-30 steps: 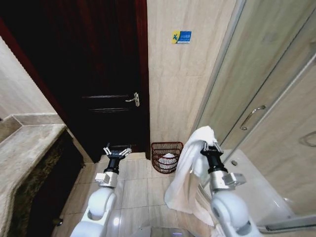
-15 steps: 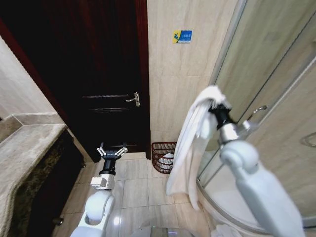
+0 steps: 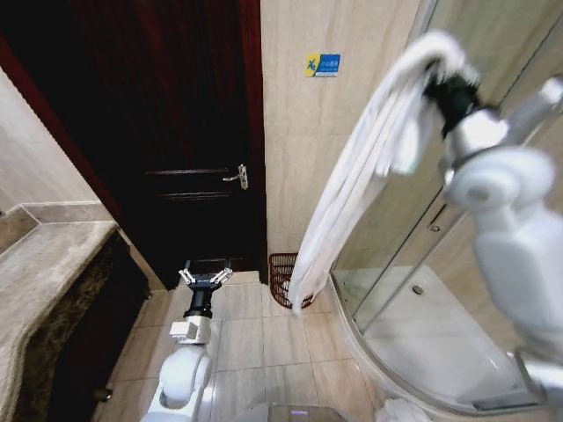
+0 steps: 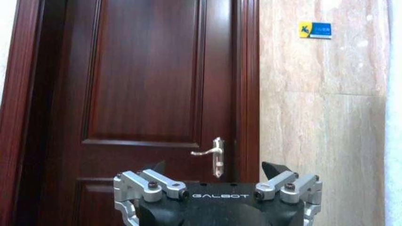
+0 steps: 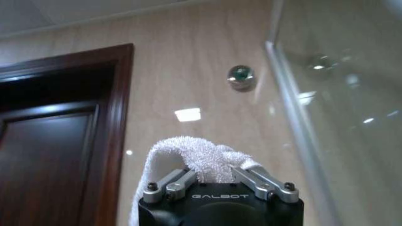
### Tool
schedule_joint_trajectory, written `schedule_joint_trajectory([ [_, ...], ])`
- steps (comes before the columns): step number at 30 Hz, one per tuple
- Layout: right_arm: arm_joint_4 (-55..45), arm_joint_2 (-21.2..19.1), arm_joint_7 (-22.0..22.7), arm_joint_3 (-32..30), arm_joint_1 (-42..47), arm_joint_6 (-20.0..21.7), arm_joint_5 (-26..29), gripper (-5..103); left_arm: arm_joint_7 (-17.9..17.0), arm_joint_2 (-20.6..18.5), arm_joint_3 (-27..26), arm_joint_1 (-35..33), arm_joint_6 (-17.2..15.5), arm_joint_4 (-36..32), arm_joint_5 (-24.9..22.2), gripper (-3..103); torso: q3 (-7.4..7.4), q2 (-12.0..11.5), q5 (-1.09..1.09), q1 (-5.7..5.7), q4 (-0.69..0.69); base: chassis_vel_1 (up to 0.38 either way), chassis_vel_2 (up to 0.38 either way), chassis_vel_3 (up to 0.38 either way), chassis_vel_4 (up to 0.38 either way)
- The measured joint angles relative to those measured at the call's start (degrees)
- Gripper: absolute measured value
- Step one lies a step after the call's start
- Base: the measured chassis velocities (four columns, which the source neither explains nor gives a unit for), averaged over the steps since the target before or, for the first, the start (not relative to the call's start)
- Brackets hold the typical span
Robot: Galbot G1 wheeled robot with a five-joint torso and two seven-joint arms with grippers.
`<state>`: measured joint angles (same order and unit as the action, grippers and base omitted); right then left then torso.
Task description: Discard the used towel into the hamper.
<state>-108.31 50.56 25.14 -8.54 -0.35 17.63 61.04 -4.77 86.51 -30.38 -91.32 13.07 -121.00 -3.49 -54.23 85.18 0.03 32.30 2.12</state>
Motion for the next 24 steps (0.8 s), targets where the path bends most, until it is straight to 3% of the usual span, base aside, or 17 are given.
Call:
schedule_joint_trajectory([
  [3, 3.7, 3.3, 0.8, 2.7, -5.7, 1.0, 0.8, 8, 0.4, 0.1, 0.0, -0.8, 0.5, 0.3, -0.3, 100, 0.01, 0.0, -0.09, 0.0, 0.03, 0.0, 0.0, 0.0, 0.0],
  [10, 16.7, 9.7, -0.4, 6.1, -19.3, 1.7, -0.2, 8, 1.0, -2.0, -0.7, -2.9, 4.1, 1.1, -1.5, 100, 0.01, 0.0, -0.05, -0.01, 0.0, 0.0, 0.0, 0.0, 0.0],
  [24, 33.5, 13.8, -5.8, 9.7, -31.2, 0.8, -5.5, 8, 0.9, -4.9, -2.7, -2.0, 3.5, -0.3, -4.7, 100, 0.01, 0.0, -0.03, -0.01, 0.0, 0.0, 0.0, 0.0, 0.0],
])
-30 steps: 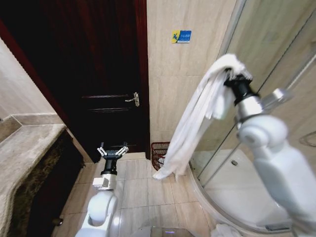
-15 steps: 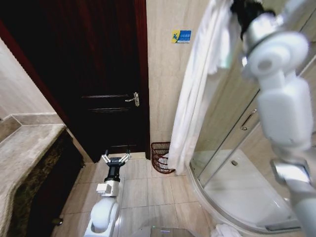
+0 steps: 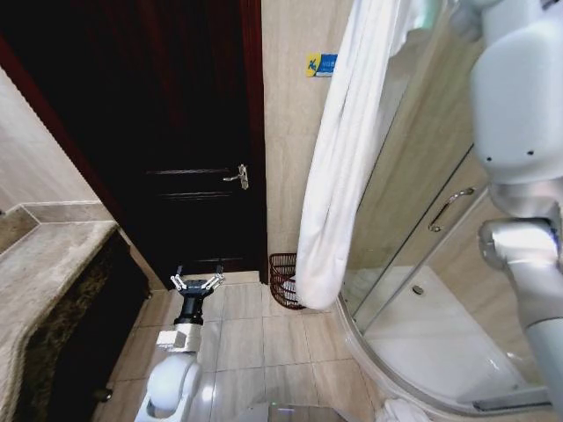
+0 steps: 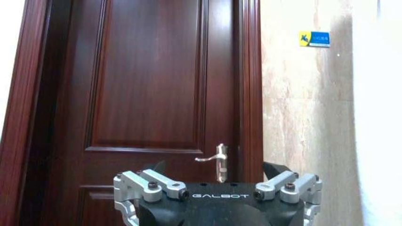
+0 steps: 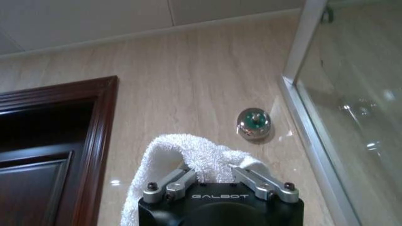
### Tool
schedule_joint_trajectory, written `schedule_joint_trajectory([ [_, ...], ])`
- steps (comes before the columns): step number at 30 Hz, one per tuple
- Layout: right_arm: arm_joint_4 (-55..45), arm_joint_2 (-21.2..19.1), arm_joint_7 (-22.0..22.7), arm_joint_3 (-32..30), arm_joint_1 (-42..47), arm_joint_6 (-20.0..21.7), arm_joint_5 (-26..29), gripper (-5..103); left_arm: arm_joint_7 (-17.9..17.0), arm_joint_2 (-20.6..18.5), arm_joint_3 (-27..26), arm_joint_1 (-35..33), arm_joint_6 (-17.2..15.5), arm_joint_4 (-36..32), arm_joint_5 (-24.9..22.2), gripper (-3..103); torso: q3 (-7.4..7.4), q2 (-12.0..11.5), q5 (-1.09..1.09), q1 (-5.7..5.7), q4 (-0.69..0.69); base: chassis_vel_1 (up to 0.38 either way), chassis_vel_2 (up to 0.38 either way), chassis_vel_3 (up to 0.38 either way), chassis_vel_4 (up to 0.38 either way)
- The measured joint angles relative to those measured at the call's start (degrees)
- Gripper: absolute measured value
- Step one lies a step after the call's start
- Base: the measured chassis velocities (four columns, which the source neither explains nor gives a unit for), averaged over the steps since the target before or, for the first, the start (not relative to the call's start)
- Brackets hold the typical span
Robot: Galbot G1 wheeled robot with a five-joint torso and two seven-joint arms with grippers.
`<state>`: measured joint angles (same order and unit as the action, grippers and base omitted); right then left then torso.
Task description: Discard the used towel into the hamper.
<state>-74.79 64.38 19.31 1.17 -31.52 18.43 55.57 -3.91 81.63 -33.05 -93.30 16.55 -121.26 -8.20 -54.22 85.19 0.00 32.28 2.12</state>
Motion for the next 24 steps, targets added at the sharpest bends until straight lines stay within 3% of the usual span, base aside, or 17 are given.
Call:
schedule_joint_trajectory([
  [14, 2.8, 3.3, -3.3, 0.7, 0.8, -1.9, -4.4, 8, 0.4, 0.7, 1.4, 1.3, 0.6, 0.8, 0.4, 100, 0.0, 0.0, -0.01, 0.0, 0.01, 0.0, 0.0, 0.0, 0.0],
  [24, 2.8, 5.6, -2.9, 0.8, 2.0, -2.3, -5.2, 8, 0.5, 1.4, 1.5, 1.8, 0.8, 1.1, 0.9, 100, 0.0, 0.0, -0.01, 0.0, 0.0, 0.0, 0.0, 0.0, 0.0],
])
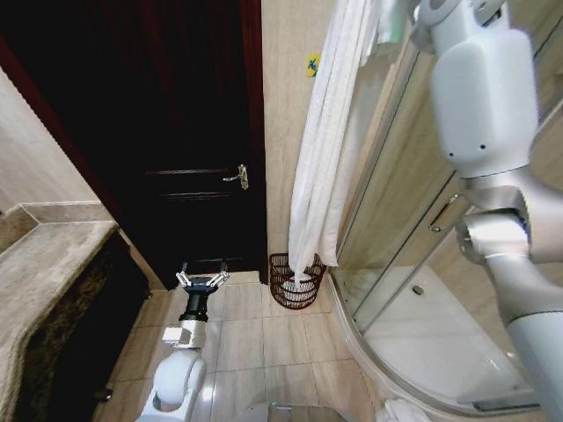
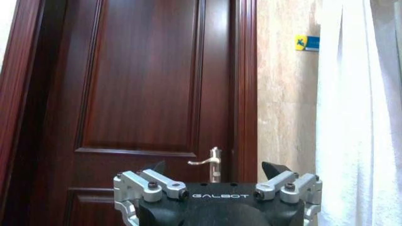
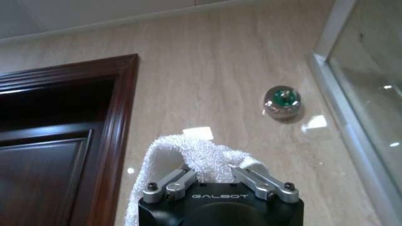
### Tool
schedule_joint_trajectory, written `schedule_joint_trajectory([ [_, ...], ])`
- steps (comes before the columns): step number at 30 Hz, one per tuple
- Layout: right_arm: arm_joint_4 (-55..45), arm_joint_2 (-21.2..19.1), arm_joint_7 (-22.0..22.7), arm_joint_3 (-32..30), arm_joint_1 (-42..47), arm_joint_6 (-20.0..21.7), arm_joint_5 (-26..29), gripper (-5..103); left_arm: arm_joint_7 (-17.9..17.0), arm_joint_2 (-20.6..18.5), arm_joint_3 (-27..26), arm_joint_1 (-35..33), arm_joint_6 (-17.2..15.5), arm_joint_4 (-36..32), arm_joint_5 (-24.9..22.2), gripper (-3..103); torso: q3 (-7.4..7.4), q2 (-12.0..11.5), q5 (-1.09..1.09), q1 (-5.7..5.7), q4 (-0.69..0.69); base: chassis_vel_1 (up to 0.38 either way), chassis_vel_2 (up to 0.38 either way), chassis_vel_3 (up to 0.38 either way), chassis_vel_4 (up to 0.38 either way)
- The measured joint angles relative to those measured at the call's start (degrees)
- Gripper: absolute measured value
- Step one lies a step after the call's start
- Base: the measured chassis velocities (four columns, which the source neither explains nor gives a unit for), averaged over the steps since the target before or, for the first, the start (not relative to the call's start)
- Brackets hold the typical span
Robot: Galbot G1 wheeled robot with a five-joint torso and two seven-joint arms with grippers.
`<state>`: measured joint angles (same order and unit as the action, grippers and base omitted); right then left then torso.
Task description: Discard the used towel into the hamper.
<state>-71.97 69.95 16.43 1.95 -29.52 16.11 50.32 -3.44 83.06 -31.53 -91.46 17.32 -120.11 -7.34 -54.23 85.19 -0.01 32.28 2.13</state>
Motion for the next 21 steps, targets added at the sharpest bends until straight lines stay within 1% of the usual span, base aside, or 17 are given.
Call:
schedule_joint_trajectory([
  [11, 1.4, 3.2, 1.8, 0.4, -1.2, -0.3, 0.0, 8, 0.0, 0.4, 0.2, 0.0, 0.4, 0.2, 0.8, 100, 0.0, 0.0, 0.0, 0.01, 0.0, 0.0, 0.0, 0.0, 0.0],
  [14, 3.1, 4.2, 1.9, 0.4, -0.3, -1.5, -0.2, 8, 0.1, 0.5, 0.3, -0.2, 0.5, -0.1, 1.1, 100, 0.01, 0.0, -0.01, 0.0, 0.01, 0.0, 0.0, 0.0, 0.0],
  [19, 2.8, 3.6, 2.0, 0.3, 2.3, -1.7, -0.5, 8, 0.1, 0.9, 0.5, -0.5, 0.9, -0.2, 1.6, 100, 0.0, 0.0, 0.0, 0.0, 0.01, 0.0, 0.0, 0.0, 0.0],
  [21, 1.5, 2.5, 2.0, 0.4, 4.5, -1.7, -1.4, 8, 0.1, 1.1, 0.5, -0.7, 1.4, -0.1, 2.2, 100, 0.01, 0.0, 0.0, 0.0, 0.01, 0.0, 0.0, 0.0, 0.0],
])
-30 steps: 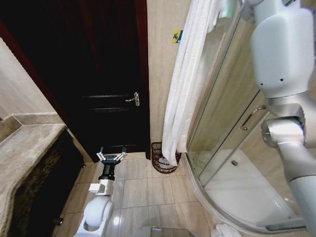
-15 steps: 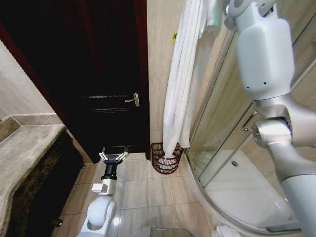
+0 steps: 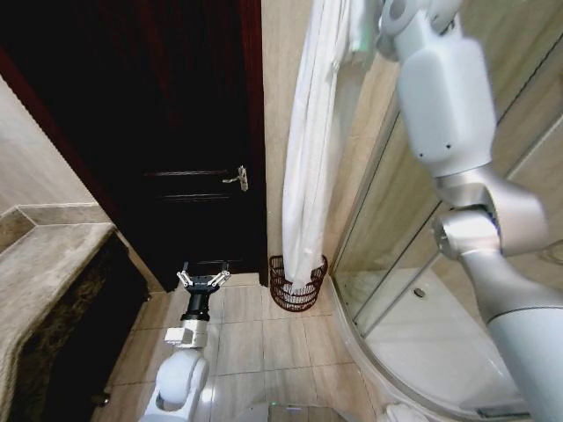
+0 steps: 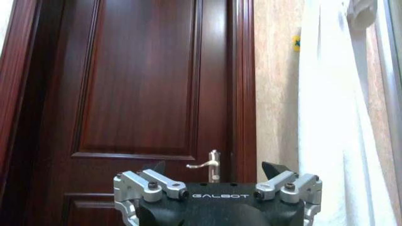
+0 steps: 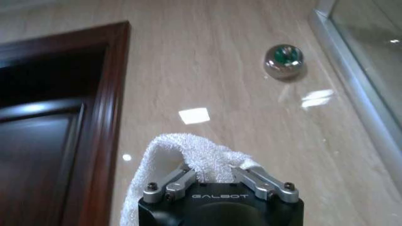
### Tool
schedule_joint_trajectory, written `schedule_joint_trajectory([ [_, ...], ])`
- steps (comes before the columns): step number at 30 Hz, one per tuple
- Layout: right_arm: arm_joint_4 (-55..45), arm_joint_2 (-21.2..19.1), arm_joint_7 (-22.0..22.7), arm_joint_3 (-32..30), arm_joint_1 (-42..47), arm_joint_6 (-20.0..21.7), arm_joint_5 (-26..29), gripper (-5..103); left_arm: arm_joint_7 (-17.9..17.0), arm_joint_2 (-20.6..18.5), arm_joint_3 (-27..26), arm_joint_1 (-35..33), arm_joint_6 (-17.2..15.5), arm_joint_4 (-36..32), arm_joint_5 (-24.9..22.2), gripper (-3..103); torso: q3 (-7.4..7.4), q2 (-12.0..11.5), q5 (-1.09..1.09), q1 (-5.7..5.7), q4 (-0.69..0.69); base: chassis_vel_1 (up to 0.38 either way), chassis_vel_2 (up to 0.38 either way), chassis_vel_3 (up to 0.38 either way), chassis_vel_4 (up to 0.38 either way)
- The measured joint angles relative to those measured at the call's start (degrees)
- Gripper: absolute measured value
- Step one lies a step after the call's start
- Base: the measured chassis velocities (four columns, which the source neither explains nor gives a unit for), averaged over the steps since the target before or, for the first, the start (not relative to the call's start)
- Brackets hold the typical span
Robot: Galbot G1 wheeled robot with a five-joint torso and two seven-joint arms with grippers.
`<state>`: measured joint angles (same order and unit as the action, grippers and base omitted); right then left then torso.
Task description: Discard the used towel into the hamper.
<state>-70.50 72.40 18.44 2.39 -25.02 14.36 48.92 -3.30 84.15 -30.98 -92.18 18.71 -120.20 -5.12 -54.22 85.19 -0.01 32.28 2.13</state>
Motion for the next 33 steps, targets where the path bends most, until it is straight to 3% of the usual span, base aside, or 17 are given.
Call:
schedule_joint_trajectory([
  [8, -4.3, -4.3, -0.8, -0.2, 7.9, -0.5, -4.1, 8, 0.0, 0.2, 0.0, -0.4, 0.4, 0.0, 1.1, 100, 0.0, 0.0, 0.03, 0.0, -0.01, 0.0, 0.0, 0.0, 0.0],
  [14, -8.9, -6.5, 0.8, -0.8, 13.5, -1.1, -3.6, 8, 0.0, -0.1, 0.7, 0.8, 0.4, 1.1, 1.3, 100, 0.0, 0.0, 0.02, 0.0, -0.02, 0.0, 0.0, 0.0, 0.0],
  [20, -14.0, -5.9, 2.9, -2.2, 21.1, -1.7, -2.6, 8, -0.4, -0.1, 0.9, 2.6, 0.3, 2.2, 1.5, 100, 0.0, 0.0, 0.0, 0.0, -0.01, 0.0, 0.0, 0.0, 0.0],
  [25, -14.9, -3.8, 1.8, -2.5, 28.9, -4.2, -6.6, 8, -1.1, 0.0, 0.4, 2.7, 0.8, 2.3, 1.4, 100, -0.01, 0.0, 0.02, 0.01, 0.0, 0.0, 0.0, 0.0, 0.0],
  [33, -16.7, -2.9, 0.7, -3.8, 33.2, -5.9, -7.9, 8, -1.1, 1.1, 0.7, 2.8, 1.4, 3.1, 2.2, 100, 0.0, 0.0, 0.0, 0.0, 0.0, 0.0, 0.0, 0.0, 0.0],
])
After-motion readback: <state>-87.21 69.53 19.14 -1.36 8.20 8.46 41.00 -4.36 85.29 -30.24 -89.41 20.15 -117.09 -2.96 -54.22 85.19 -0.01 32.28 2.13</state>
